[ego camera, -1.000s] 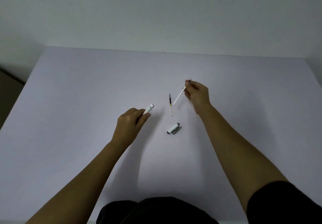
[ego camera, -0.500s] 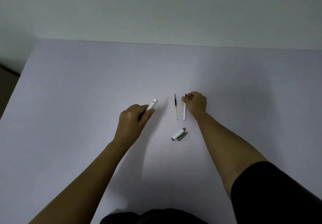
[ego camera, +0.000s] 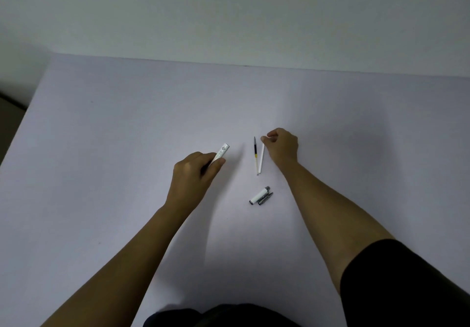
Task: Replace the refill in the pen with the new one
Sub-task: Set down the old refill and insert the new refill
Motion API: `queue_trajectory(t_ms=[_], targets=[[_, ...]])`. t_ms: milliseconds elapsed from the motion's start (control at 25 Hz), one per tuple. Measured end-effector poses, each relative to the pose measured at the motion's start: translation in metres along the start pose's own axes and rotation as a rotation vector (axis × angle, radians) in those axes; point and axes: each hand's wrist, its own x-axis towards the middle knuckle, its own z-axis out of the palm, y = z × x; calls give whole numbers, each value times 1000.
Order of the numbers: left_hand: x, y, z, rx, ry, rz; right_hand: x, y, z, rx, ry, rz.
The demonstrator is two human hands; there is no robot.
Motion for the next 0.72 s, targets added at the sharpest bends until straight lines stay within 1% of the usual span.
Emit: queue_trajectory(t_ms=[80, 200, 320, 480, 560, 640, 720], targets=[[-1, -2, 1, 2, 3, -16, -2, -7, 3, -49, -58, -67], [-2, -4, 1, 5, 3, -21, -5, -14, 11, -206, -145, -142], [-2, -6, 1, 2, 2, -23, -5, -20, 17, -317, -169, -149], [-1, -10, -1, -3, 2, -33, -6, -29, 25, -391, -192, -183], [0, -11, -2, 3, 8, -38, -6, -36, 29, -306, -216, -132], [1, -12, -2, 18, 11, -41, -7, -46, 32, -144, -235, -22], [1, -14, -2, 25, 3, -52, -7, -55, 30, 24, -248, 37]])
